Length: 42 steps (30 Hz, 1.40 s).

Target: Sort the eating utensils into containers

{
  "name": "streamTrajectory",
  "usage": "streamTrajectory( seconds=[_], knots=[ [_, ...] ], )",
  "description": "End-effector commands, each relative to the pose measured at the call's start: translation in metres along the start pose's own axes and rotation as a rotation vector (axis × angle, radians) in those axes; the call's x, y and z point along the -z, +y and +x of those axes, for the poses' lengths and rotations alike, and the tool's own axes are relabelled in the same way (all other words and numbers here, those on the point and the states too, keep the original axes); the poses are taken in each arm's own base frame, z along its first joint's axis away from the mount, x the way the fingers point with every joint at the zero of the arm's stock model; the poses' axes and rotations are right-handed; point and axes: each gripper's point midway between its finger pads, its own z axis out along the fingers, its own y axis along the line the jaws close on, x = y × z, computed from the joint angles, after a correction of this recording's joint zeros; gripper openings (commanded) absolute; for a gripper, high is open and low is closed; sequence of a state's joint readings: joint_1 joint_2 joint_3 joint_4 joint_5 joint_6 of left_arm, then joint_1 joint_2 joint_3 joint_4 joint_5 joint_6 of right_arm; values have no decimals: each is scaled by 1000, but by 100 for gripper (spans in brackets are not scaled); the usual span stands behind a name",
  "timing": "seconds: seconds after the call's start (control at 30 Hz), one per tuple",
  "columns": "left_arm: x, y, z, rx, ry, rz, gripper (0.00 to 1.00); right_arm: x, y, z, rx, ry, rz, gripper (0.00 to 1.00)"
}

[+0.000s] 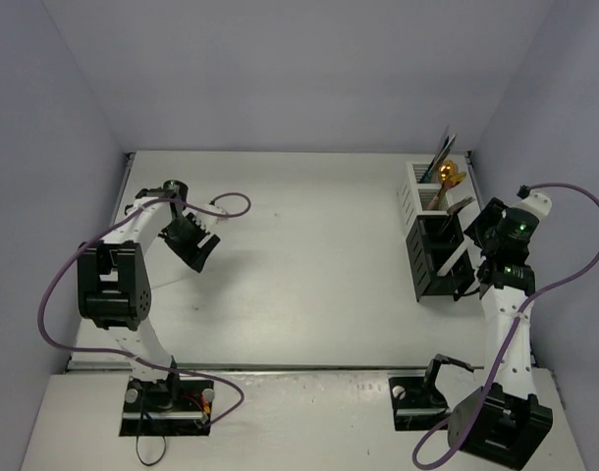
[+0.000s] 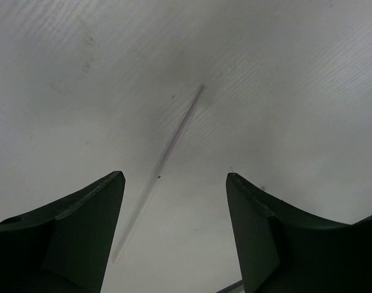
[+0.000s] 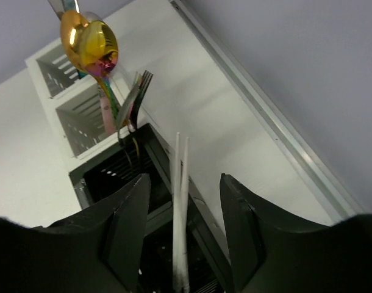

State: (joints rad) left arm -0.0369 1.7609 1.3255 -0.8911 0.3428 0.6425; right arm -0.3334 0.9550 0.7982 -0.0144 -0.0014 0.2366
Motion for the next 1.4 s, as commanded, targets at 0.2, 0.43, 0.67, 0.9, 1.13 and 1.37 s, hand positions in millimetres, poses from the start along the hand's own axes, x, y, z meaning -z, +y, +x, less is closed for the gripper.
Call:
streamTrajectory(
  seconds=[0.2,0.43,0.67,0.9,1.13,1.37],
  knots=[
    [-22,6,40,-155,205,16,54,26,45,-84,60,-210,-211,62],
    [-46,7,56,-155,285,71,33,56,82,-124,99,-284,-392,73],
    [-55,-4,31,-142,249,89,0,85,121,-141,206,-335,-569,92],
    [-22,-33,-39,-88,13,105,0,97,171,-126,289,-325,-681,83],
    [112,-73,-141,11,-414,153,0,114,228,-97,272,-226,-870,83],
    [203,-158,-189,28,-660,538,0,159,314,-32,246,15,-1227,81]
  ],
)
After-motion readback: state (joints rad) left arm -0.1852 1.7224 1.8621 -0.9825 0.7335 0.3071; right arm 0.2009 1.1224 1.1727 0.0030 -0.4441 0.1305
